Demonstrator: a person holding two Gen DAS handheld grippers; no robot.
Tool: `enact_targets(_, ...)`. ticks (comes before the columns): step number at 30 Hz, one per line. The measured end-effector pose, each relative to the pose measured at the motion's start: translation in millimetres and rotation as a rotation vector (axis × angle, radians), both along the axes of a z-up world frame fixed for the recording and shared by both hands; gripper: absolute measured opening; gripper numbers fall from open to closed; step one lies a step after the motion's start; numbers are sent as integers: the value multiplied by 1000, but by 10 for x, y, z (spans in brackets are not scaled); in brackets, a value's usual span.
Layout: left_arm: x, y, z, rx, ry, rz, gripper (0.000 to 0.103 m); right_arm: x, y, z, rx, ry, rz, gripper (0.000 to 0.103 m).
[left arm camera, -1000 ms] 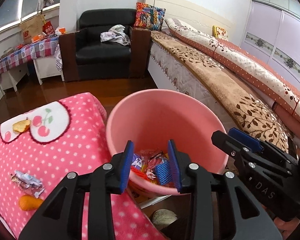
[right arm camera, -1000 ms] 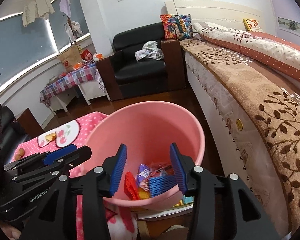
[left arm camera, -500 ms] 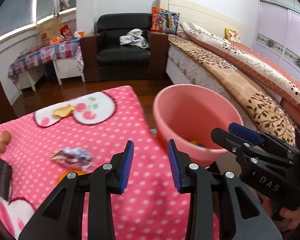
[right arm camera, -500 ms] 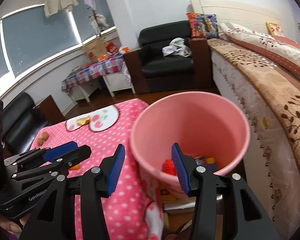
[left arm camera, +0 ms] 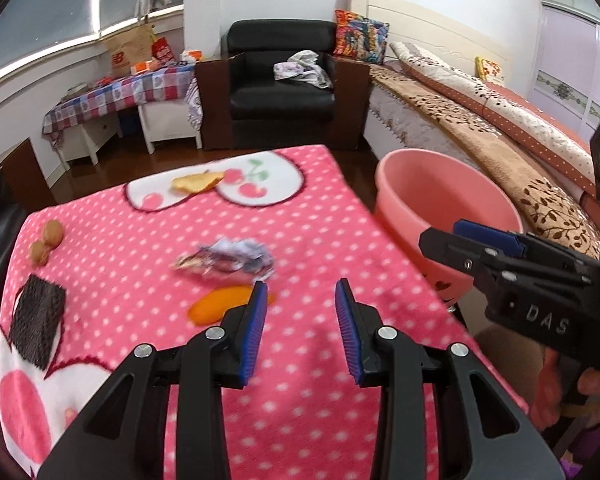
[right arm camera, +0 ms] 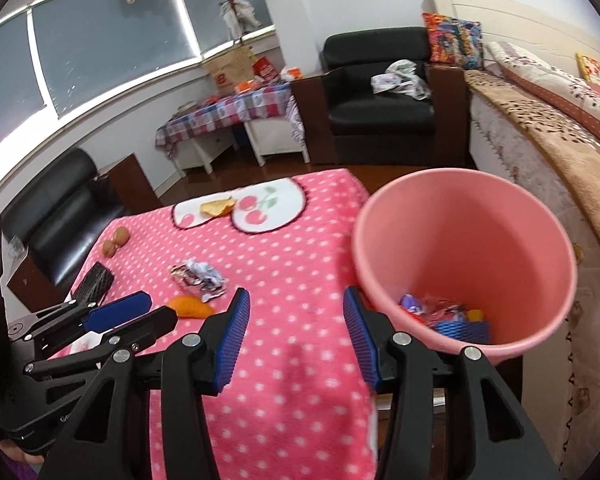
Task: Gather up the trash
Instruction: 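Grasp the silver foil wrapper with the right gripper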
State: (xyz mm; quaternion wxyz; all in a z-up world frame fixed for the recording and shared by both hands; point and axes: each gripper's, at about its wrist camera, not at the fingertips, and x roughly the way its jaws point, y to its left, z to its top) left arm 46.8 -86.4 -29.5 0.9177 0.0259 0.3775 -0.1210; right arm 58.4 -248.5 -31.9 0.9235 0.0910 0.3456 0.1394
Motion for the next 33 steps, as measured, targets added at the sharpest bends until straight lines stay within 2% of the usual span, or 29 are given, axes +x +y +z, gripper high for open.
enact_targets(7,-40,411,-115,-12,27,62,35,217,411,-81,-21,33,100,48)
enact_targets(13,25,676,-200,-30,63,74,35,458,774,-191,-54,71,187,48)
enact_targets(27,142,735,-267,-16,87,35,35,1008,1289,-467,-112,161,286,51)
enact_targets(28,143,734,-268,-14,85,31,35,1029,1301,-490,-112,167,292,46)
enact_targets(29,145,737,-268,-14,84,27,35,1040,1309,-506,-107,173,297,31)
enact_targets(31,140,730,-266,-13,82,13,35,1047,1288,-507,-97,176,292,17)
enact_targets(32,140,727,-261,-10,80,5,35,1043,1264,-500,-91,178,289,4)
enact_targets(33,141,716,-259,-6,78,-6,35,1037,1225,-493,-77,185,284,4)
